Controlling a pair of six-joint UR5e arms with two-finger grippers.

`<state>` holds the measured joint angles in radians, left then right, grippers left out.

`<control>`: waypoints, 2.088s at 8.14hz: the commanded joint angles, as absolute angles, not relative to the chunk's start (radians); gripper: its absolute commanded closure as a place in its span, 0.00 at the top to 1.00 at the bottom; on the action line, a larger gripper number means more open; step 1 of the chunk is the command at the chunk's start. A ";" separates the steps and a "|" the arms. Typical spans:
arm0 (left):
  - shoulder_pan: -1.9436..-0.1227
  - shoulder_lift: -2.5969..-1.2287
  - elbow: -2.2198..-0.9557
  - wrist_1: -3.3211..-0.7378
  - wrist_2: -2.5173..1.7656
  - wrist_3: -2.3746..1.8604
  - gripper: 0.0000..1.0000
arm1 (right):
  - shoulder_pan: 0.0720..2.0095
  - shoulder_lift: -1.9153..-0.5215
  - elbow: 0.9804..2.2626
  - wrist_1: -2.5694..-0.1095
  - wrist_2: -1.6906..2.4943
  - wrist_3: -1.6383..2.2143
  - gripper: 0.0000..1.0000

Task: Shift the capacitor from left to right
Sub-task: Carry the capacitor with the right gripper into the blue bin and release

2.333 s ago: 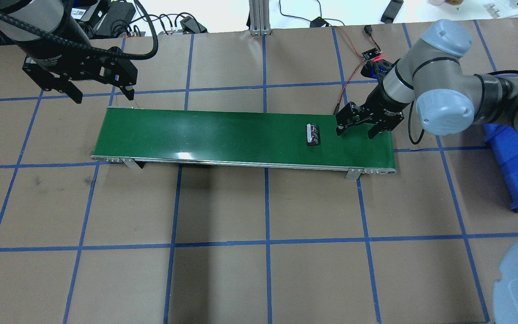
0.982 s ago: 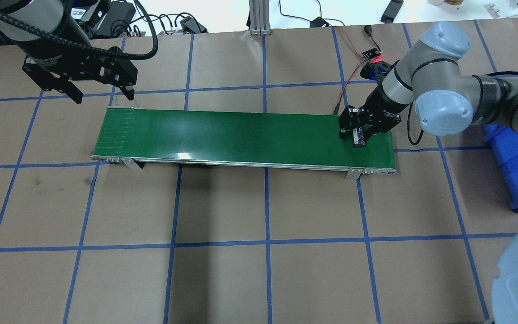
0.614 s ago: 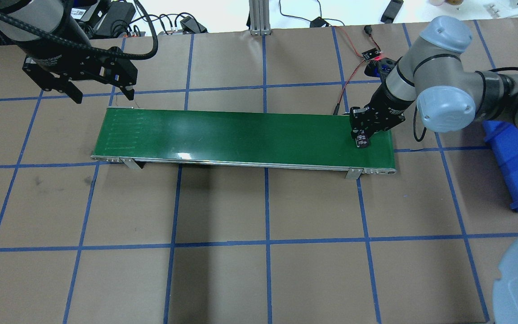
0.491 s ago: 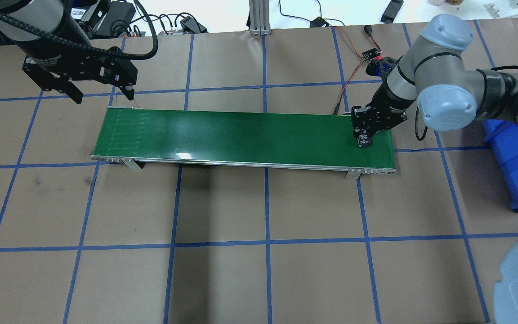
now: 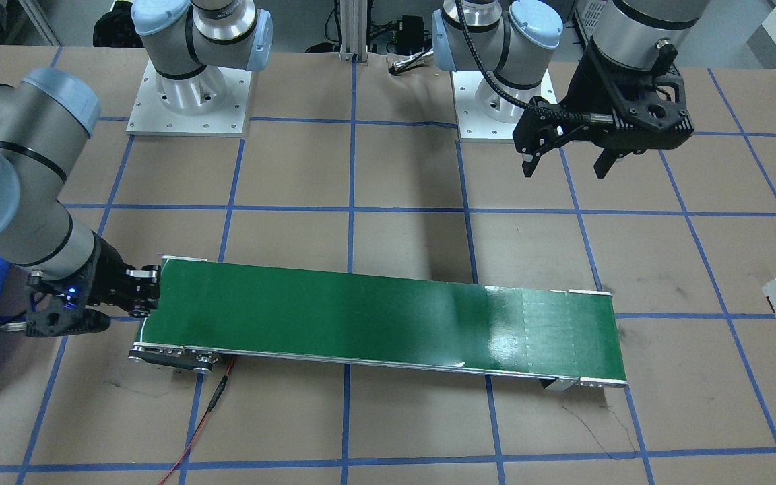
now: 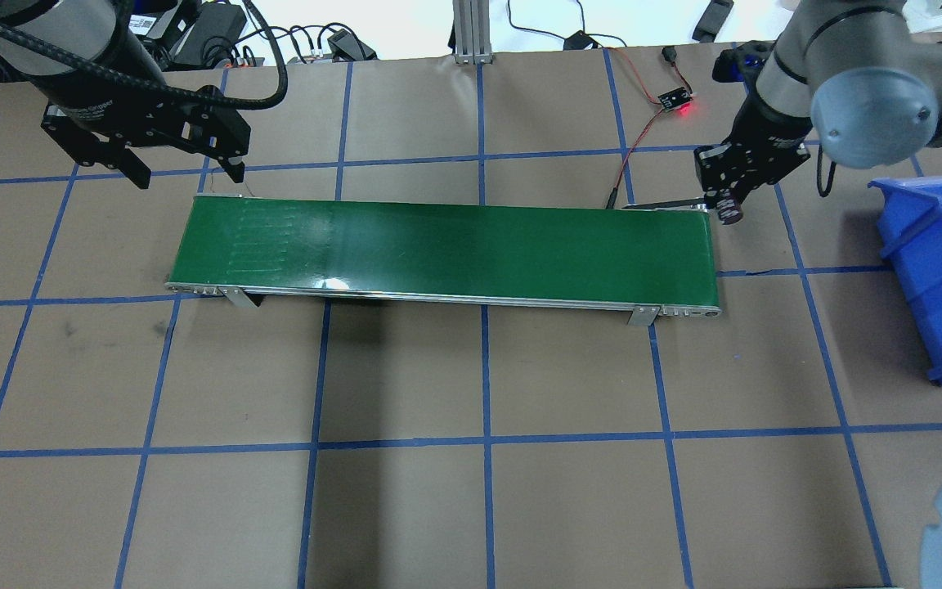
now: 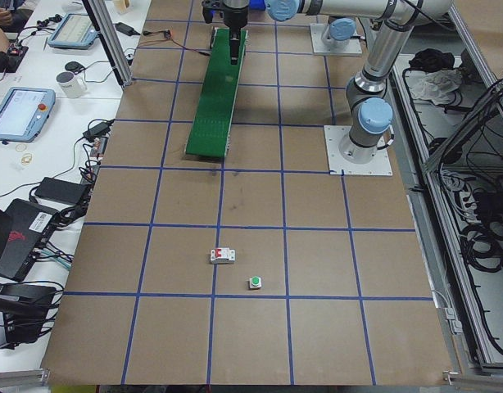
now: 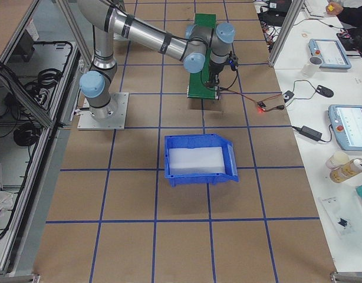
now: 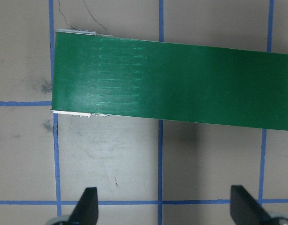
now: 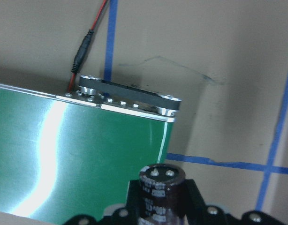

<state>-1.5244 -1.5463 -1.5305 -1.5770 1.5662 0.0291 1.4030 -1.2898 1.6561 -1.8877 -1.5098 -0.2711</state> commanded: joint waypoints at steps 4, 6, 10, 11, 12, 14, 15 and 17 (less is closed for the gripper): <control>-1.525 -1.546 -1.529 -1.577 1.566 0.031 1.00 | 1.036 -1.368 1.614 -1.867 -1.638 -0.925 0.00; -1.525 -1.546 -1.529 -1.577 1.566 0.029 1.00 | 0.909 -1.350 1.615 -1.905 -1.635 -1.156 0.00; -1.525 -1.546 -1.529 -1.577 1.566 0.029 1.00 | 0.825 -1.195 1.664 -2.037 -1.635 -1.250 0.00; -1.525 -1.546 -1.529 -1.577 1.566 0.031 1.00 | 0.824 -1.155 1.677 -2.093 -1.628 -1.250 0.06; -1.523 -1.546 -1.529 -1.577 1.565 0.029 1.00 | 0.825 -1.149 1.677 -2.101 -1.623 -1.250 0.43; -1.525 -1.546 -1.531 -1.577 1.565 0.029 1.00 | 0.824 -1.178 1.675 -2.088 -1.638 -1.240 1.00; -1.525 -1.546 -1.529 -1.577 1.566 0.029 1.00 | 0.824 -1.234 1.675 -2.050 -1.626 -1.242 1.00; -1.525 -1.546 -1.529 -1.577 1.566 0.029 1.00 | 0.854 -1.336 1.658 -1.912 -1.606 -1.239 1.00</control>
<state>-1.5243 -1.5463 -1.5299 -1.5769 1.5659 0.0292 0.8295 -1.2448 1.6691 -2.0179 -1.6251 -1.2411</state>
